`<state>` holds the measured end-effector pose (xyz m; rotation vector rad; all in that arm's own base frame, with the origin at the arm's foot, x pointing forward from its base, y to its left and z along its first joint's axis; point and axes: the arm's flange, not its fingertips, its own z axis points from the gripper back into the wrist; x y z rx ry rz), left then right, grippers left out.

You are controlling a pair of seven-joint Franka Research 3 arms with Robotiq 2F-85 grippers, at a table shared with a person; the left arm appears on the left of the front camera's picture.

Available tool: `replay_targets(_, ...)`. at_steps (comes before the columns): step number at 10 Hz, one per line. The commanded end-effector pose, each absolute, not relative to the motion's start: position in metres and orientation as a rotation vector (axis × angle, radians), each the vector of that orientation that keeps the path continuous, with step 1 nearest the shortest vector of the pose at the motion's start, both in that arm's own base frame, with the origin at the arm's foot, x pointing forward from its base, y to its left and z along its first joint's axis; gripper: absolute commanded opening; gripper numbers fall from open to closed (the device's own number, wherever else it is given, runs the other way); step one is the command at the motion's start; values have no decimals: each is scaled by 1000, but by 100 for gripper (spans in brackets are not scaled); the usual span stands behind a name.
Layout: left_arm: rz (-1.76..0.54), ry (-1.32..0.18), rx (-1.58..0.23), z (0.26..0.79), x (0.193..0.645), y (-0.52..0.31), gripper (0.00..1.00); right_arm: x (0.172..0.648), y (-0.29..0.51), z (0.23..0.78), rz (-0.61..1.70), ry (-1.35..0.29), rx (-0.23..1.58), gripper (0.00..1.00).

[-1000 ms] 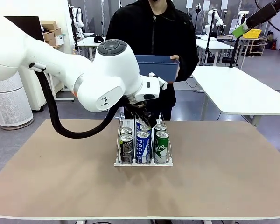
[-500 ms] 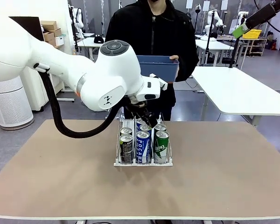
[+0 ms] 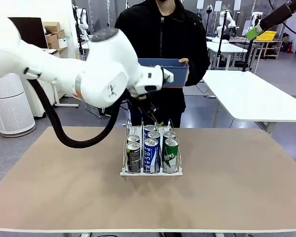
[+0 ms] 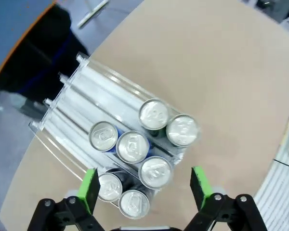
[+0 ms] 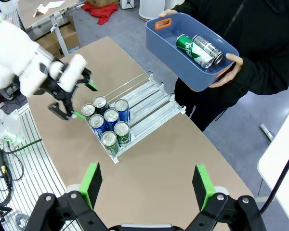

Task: Fill the beverage cans into the dispenser.
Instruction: Pick up the Pepsi coke handed by the human.

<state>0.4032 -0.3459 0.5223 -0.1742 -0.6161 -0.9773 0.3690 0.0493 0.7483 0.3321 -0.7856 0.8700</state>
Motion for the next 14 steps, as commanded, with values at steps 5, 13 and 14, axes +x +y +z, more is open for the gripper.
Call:
replay_targets(5, -1066, -558, -239, 624, 365, -225, 100, 370, 48, 748, 869, -789, 342, 100)
replay_targets(13, -1040, -687, -88, 729, 360, -157, 100, 370, 48, 748, 869, -789, 342, 100)
replay_targets(14, -1028, -722, -87, 736, 357, -154, 100, 370, 48, 748, 869, -789, 342, 100)
